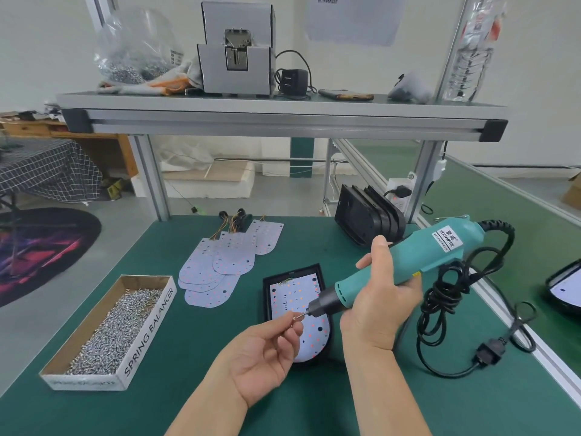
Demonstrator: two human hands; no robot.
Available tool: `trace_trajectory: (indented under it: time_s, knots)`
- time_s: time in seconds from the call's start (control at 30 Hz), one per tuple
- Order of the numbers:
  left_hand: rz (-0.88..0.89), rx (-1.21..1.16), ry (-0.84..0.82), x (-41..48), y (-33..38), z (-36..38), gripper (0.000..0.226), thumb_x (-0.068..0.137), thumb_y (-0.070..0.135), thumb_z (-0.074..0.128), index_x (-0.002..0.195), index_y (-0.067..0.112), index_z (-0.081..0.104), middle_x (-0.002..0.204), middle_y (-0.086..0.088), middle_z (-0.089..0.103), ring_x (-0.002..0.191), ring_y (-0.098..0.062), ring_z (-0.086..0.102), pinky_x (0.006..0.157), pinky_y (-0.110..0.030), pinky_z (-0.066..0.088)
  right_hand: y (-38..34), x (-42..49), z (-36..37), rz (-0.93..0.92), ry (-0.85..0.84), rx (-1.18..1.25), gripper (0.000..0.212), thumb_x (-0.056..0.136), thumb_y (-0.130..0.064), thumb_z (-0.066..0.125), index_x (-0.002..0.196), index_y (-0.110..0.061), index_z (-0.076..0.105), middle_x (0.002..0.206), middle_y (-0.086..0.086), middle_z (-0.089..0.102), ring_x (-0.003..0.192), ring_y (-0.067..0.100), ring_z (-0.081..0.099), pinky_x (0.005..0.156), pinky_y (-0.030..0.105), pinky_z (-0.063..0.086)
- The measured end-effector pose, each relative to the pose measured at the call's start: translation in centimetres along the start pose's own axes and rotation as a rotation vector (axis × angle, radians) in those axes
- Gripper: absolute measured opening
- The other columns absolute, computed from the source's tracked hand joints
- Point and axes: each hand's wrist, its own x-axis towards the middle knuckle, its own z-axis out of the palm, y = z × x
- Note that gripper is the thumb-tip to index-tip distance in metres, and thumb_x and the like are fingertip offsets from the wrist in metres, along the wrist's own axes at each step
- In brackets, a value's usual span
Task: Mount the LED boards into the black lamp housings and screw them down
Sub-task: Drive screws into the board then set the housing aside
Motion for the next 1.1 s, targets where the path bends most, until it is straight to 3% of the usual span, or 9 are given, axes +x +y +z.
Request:
trace_trajectory:
  time_s: [0.13, 0.37, 0.6, 0.73, 0.8, 0.9, 1.1]
  knots:
    - [-0.022, -0.056, -0.009, -0.1, -0.4, 0.3, 0.017, 0.060, -0.006, 0.075, 0.075, -0.012, 0.073, 0.072, -0.018, 0.063, 0.047, -0.016, 0.057, 0.035, -0.018, 0.047, -0.1, 0.1, -0.2, 0.004, -0.002, -0.002, 0.019, 0.078, -0.033, 0.074, 0.063, -0.032, 0.063, 0.058, -0.004, 0.056, 0.059, 0.011, 0.052, 0.062, 0.026, 0.044]
    - [-0.017, -0.126, -0.002, -0.6, -1.3, 0.9, 0.011, 0.071, -0.003, 0.071, 0.077, -0.012, 0.072, 0.072, -0.017, 0.061, 0.047, -0.016, 0.056, 0.036, -0.018, 0.048, -0.3, -0.1, -0.2, -0.053, -0.003, -0.021, 0.018, 0.081, -0.030, 0.073, 0.067, -0.030, 0.063, 0.056, -0.007, 0.057, 0.055, 0.009, 0.053, 0.057, 0.018, 0.045]
    - [0.223, -0.280, 0.100, -0.9, -4.3, 2.7, 0.014, 0.086, -0.005, 0.064, 0.097, -0.013, 0.066, 0.079, -0.018, 0.067, 0.056, -0.016, 0.062, 0.044, -0.016, 0.052, -0.8, -1.1, 0.5, -0.151, 0.015, -0.015, 0.020, 0.076, -0.034, 0.075, 0.070, -0.024, 0.058, 0.055, -0.009, 0.059, 0.052, 0.005, 0.056, 0.056, 0.013, 0.046]
    - [0.259, -0.366, 0.101, -0.9, -4.7, 3.4, 0.011, 0.091, -0.004, 0.061, 0.097, -0.013, 0.064, 0.077, -0.018, 0.068, 0.072, -0.018, 0.061, 0.043, -0.016, 0.052, -0.6, -0.8, 0.7, -0.151, 0.046, -0.007, 0.019, 0.084, -0.024, 0.073, 0.070, -0.029, 0.060, 0.056, -0.008, 0.059, 0.054, 0.006, 0.056, 0.057, 0.013, 0.046]
    - [0.274, -0.380, 0.098, -1.0, -4.7, 3.6, 0.011, 0.092, -0.004, 0.061, 0.097, -0.014, 0.064, 0.078, -0.018, 0.068, 0.074, -0.018, 0.062, 0.043, -0.016, 0.052, -0.5, -0.6, 0.6, -0.148, 0.056, -0.014, 0.019, 0.086, -0.025, 0.072, 0.074, -0.021, 0.057, 0.055, -0.010, 0.058, 0.055, 0.006, 0.055, 0.058, 0.014, 0.045]
    - [0.294, -0.382, 0.109, -1.0, -4.8, 3.7, 0.012, 0.091, -0.003, 0.062, 0.097, -0.014, 0.064, 0.083, -0.018, 0.068, 0.071, -0.018, 0.064, 0.044, -0.017, 0.053, -0.2, -0.4, 0.5, -0.142, 0.072, -0.012, 0.023, 0.086, -0.025, 0.071, 0.075, -0.014, 0.054, 0.053, -0.011, 0.057, 0.053, 0.005, 0.053, 0.057, 0.013, 0.044]
    - [0.313, -0.338, 0.105, -0.9, -5.1, 3.6, 0.013, 0.090, -0.003, 0.063, 0.096, -0.014, 0.066, 0.084, -0.020, 0.071, 0.058, -0.019, 0.070, 0.048, -0.018, 0.055, -0.4, -0.3, 0.3, -0.133, 0.067, -0.001, 0.023, 0.085, -0.028, 0.071, 0.073, -0.018, 0.055, 0.054, -0.010, 0.057, 0.054, 0.005, 0.054, 0.056, 0.014, 0.045]
